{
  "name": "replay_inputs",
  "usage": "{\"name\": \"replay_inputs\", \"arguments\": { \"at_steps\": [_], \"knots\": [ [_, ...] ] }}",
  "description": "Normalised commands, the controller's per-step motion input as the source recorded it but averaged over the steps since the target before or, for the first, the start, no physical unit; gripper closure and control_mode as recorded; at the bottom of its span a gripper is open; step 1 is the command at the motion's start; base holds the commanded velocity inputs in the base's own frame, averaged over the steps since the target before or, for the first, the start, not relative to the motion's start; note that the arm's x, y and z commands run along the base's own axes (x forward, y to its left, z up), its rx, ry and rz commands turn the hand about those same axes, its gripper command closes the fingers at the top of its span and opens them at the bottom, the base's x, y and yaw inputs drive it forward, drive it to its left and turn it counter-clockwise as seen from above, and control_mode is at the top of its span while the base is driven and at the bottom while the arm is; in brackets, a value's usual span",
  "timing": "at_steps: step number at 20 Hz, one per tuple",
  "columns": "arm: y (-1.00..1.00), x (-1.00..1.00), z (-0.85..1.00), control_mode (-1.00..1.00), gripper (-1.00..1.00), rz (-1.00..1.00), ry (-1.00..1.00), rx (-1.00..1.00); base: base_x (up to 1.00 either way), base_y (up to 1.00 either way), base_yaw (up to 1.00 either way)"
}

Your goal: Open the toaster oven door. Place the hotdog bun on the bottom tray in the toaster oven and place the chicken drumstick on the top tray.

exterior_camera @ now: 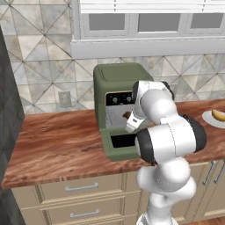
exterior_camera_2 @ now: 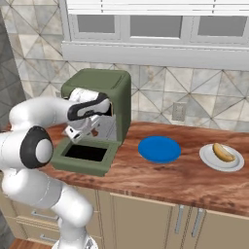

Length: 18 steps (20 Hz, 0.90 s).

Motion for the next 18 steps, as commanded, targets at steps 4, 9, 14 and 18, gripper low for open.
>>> {"name": "replay_inputs", "arguments": {
  "at_steps": [4, 9, 14, 18],
  "knots": [
    [0.13, -0.70, 0.73, -1.00, -1.00, -0.11, 0.17, 0.00, 0.00, 0.00, 0.00],
    [0.16, -0.27, 0.61, -1.00, -1.00, 0.01, 0.19, 0.00, 0.00, 0.00, 0.00],
    [0.03, -0.01, 0.29, -1.00, -1.00, 0.26, 0.40, -0.17, 0.00, 0.00, 0.00],
    [0.09, -0.01, 0.44, -1.00, -1.00, 0.29, 0.36, -0.35, 0.00, 0.00, 0.00]
  ]
}}
